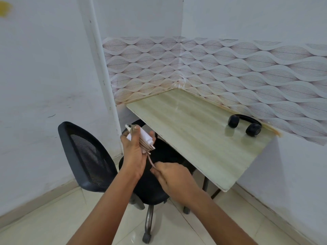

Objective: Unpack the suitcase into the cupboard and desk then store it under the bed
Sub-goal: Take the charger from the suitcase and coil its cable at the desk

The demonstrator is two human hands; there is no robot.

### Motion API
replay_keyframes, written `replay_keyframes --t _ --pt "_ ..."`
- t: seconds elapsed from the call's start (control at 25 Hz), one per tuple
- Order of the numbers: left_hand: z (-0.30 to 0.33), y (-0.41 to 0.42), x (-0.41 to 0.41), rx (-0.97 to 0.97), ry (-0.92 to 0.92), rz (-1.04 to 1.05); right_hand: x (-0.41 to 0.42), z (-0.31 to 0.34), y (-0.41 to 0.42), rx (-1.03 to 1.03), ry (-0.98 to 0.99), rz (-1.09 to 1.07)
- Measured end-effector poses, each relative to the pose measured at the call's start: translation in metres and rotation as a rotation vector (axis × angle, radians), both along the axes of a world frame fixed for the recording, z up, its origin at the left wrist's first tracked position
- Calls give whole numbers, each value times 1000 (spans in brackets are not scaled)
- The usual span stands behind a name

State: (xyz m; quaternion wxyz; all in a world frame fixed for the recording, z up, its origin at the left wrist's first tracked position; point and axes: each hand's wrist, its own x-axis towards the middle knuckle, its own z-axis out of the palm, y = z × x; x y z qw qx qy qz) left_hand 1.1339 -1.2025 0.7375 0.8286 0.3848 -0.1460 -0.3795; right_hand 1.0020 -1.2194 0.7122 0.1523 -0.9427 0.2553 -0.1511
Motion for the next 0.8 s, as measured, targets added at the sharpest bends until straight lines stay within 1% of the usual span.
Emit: replay_keyframes --t 0.04,0.08,0.12,0.16,0.2,0.24,0.32,0.36,0.4,0.44,0.48,0.52,0.6,0.68,0.72,0.8 --pt "-1 0 6 71 -92 77 -2 8 2 -6 17 42" --pt "-3 1 11 159 -227 124 -5 16 2 -17 12 67" --pt "-6 4 16 238 -367 128 -8 25 0 -34 -2 81" --pt "-9 8 18 300 -487 89 -12 34 -6 -58 -13 86" --pt "-12 14 19 328 -567 9 -16 43 -13 -85 -30 88" --pt "-14 19 19 318 -596 -106 -20 51 -21 -110 -60 88" --pt "-13 30 19 240 -557 -402 -25 64 -38 -110 -140 86" --pt "-12 33 18 199 -524 -538 -27 69 -46 -74 -185 96" --pt "-10 36 16 166 -497 -641 -28 72 -51 -32 -230 114" --pt "-10 37 14 141 -474 -694 -30 75 -55 5 -275 127" --pt "-9 35 11 122 -452 -691 -31 77 -56 32 -322 127" --pt "-10 31 10 113 -424 -632 -34 80 -56 57 -366 117" --pt "-11 19 10 136 -306 -427 -41 84 -51 113 -427 108" --pt "-15 8 18 213 -172 -228 -47 84 -42 153 -400 137" --pt "-19 5 24 234 -141 -189 -48 82 -39 159 -368 151" --pt "-24 7 28 259 -181 -246 -47 81 -38 136 -347 147"
